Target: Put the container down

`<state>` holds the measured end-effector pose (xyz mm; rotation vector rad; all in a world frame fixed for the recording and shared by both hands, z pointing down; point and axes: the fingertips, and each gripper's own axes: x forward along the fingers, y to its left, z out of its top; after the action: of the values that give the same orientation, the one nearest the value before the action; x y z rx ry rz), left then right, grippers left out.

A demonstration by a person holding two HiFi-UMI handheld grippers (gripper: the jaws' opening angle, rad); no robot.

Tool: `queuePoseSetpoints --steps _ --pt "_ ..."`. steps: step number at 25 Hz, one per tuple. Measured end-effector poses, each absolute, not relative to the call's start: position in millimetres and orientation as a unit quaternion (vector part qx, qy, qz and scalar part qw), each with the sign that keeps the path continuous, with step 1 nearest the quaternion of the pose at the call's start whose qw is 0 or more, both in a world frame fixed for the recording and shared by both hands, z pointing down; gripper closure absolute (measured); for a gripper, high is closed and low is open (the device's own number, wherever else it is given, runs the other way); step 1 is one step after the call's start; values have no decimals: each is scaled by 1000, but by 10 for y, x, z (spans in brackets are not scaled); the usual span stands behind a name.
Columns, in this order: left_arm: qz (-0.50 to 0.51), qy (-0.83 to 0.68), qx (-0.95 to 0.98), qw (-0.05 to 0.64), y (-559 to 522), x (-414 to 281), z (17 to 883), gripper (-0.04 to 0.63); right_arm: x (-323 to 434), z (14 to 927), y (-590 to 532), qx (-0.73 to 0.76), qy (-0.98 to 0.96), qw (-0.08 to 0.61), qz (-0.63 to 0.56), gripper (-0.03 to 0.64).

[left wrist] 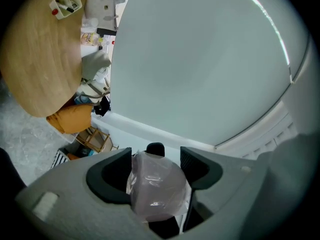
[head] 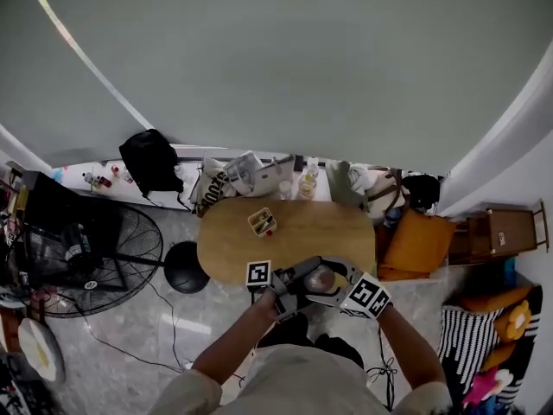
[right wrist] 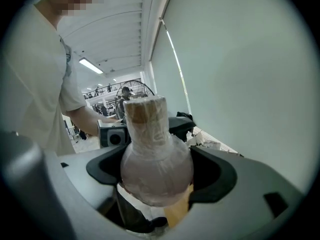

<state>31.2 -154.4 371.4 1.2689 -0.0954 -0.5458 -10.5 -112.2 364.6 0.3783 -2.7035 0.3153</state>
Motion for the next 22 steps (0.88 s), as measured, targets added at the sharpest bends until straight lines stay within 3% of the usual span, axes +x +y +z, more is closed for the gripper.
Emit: queuePoseSetpoints --steps 12,22 --pt "-233 -25 569 788 -2235 48 4179 295 -415 4106 -1834 154 -950 229 144 224" --pt "-230 -51 550 801 -2588 255 4823 295 -197 4727 -2183 137 -946 239 172 224"
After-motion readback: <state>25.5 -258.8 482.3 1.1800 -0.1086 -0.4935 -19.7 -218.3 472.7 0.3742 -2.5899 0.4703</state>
